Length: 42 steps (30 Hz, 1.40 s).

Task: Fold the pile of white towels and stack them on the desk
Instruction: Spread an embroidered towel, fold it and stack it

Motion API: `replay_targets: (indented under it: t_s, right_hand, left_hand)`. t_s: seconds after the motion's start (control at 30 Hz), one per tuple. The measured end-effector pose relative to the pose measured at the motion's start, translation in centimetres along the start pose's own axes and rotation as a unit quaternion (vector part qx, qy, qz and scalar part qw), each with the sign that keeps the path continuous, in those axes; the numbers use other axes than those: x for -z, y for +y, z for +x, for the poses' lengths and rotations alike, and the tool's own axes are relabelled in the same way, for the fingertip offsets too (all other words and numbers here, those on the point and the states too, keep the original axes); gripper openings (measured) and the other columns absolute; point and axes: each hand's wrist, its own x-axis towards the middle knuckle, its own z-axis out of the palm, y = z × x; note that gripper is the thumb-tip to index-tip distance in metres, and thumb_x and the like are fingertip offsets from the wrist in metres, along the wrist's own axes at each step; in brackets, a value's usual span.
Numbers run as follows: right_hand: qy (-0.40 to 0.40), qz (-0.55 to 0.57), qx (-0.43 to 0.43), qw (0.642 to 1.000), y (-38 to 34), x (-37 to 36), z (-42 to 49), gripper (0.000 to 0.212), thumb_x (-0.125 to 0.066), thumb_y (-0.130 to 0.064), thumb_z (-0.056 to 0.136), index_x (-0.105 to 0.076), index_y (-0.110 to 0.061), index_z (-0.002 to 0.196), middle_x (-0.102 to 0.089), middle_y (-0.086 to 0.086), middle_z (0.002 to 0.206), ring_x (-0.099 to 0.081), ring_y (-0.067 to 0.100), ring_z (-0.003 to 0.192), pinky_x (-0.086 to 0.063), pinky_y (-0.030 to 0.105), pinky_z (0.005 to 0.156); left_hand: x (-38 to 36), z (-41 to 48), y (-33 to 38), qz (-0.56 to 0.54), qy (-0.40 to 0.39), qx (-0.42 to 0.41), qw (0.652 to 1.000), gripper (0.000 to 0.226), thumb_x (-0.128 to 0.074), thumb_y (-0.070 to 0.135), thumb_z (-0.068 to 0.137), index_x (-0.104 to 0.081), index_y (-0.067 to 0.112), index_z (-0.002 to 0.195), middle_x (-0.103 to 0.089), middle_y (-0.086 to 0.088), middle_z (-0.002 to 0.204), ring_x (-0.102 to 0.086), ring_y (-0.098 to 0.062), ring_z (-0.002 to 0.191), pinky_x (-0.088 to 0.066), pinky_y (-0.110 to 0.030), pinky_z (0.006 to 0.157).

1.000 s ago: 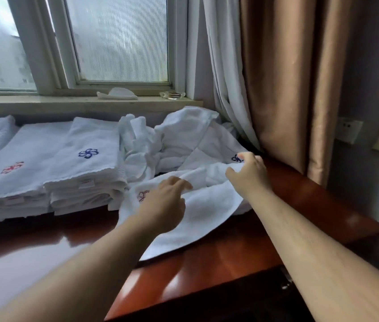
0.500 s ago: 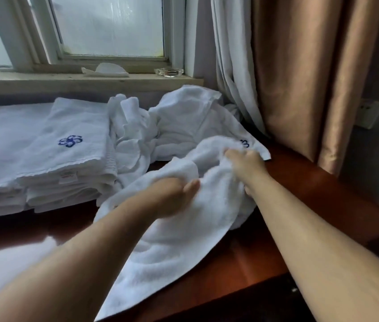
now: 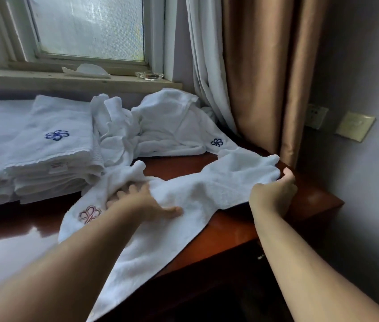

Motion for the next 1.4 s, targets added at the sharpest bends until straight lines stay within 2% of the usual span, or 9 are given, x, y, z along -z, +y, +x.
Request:
replay_targets:
  t_s: [0.17,0.37,0.53,0.7,0.8,0.9,1.03,1.17,1.4]
  right_hand:
    - [-0.126,-0.116,0.314,0.934,-1.8,-0.7,-0.8,0.038,-0.057,-0.007,0.088,-0.066,-0.011,0.125,-0.055,0.014,0.131,-0.051,0.032,0.123,-0.041,0.039,0.103]
    - [-0.394,-0.272,0.285,0.831,-2.4,-3.7,0.0,0.049,-0.043,-0.034,0.101,-0.042,-0.029,0.150,-0.058,0.004,0.138,-0.056,0.024,0.121,-0.047,0.037,0.102]
    - [-0.494,-0.341,0.273,0.752,-3.1,-3.8,2.9,0.068,-0.073,-0.069,0.072,-0.056,-0.043,0.133,-0.058,-0.009,0.121,-0.052,0.011,0.117,-0.048,0.035,0.098]
    - [-0.547,-0.423,0.264,0.672,-4.4,-2.7,4.7,0.040,-0.084,-0.059,0.067,-0.065,-0.032,0.090,-0.070,-0.007,0.081,-0.065,0.006,0.068,-0.044,0.019,0.052]
    - [-0.330,-0.300,0.414,0.793,-5.0,-3.4,5.2,0.017,-0.072,-0.032,0.085,-0.060,-0.023,0.077,-0.066,0.002,0.072,-0.064,0.028,0.076,-0.041,0.028,0.060]
    - [-0.051,-0.149,0.490,0.858,-5.0,-4.1,3.6,0.008,-0.066,-0.014,0.088,-0.063,-0.014,0.095,-0.067,0.011,0.085,-0.060,0.039,0.083,-0.038,0.041,0.070]
    - [-0.189,-0.253,0.423,0.849,-3.9,-5.9,2.8,0.039,-0.056,-0.053,0.092,-0.062,-0.020,0.111,-0.064,0.006,0.107,-0.057,0.032,0.105,-0.042,0.042,0.084]
    - [-0.334,-0.372,0.303,0.811,-1.7,-6.7,2.9,0.071,-0.043,-0.069,0.093,-0.034,-0.023,0.147,-0.052,0.007,0.141,-0.048,0.030,0.126,-0.040,0.047,0.103]
    - [-0.273,-0.338,0.386,0.814,-0.2,-6.2,3.6,0.023,-0.042,-0.039,0.102,-0.053,-0.019,0.095,-0.059,0.001,0.114,-0.049,0.026,0.113,-0.040,0.043,0.094]
  left_hand:
    - [0.4,1.8,-0.1,-0.009,0.085,-0.067,0.994,0.072,-0.014,0.065,0.098,-0.049,0.023,0.144,-0.043,-0.014,0.150,-0.033,-0.035,0.136,-0.028,-0.052,0.114]
    - [-0.4,3.4,-1.2,-0.145,0.230,-0.263,0.926,0.028,-0.056,0.021,0.099,-0.068,0.033,0.121,-0.062,0.007,0.126,-0.057,-0.014,0.116,-0.041,-0.024,0.095]
    - [1.6,4.8,0.2,0.015,0.041,-0.272,0.961,0.064,-0.072,0.038,0.084,-0.048,0.041,0.144,-0.060,0.014,0.130,-0.058,-0.012,0.118,-0.045,-0.024,0.098]
    - [2.6,4.6,1.0,0.066,0.260,-0.218,0.938,0.037,-0.063,0.066,0.083,-0.060,0.030,0.091,-0.067,0.005,0.089,-0.062,-0.023,0.082,-0.039,-0.031,0.061]
    - [3.2,5.2,1.3,-0.137,0.425,-0.110,0.888,0.029,-0.053,0.046,0.095,-0.055,0.019,0.106,-0.067,-0.018,0.106,-0.062,-0.039,0.098,-0.037,-0.039,0.070]
    - [3.8,6.1,1.3,-0.313,0.399,-0.087,0.857,0.044,-0.061,0.029,0.091,-0.044,0.018,0.130,-0.049,-0.014,0.136,-0.050,-0.033,0.120,-0.039,-0.039,0.092]
    - [2.1,5.6,2.1,-0.166,0.414,-0.201,0.872,0.062,-0.068,0.026,0.087,-0.039,0.018,0.141,-0.035,-0.010,0.145,-0.032,-0.030,0.137,-0.029,-0.041,0.112]
    - [-1.3,5.4,3.2,-0.032,0.191,-0.224,0.955,0.057,-0.047,0.064,0.092,-0.046,0.032,0.140,-0.045,-0.002,0.144,-0.041,-0.026,0.133,-0.036,-0.041,0.107]
    - [-1.0,4.9,2.9,-0.002,0.132,-0.253,0.958,0.072,-0.066,0.061,0.079,-0.034,0.042,0.141,-0.044,0.003,0.146,-0.037,-0.027,0.127,-0.033,-0.043,0.111]
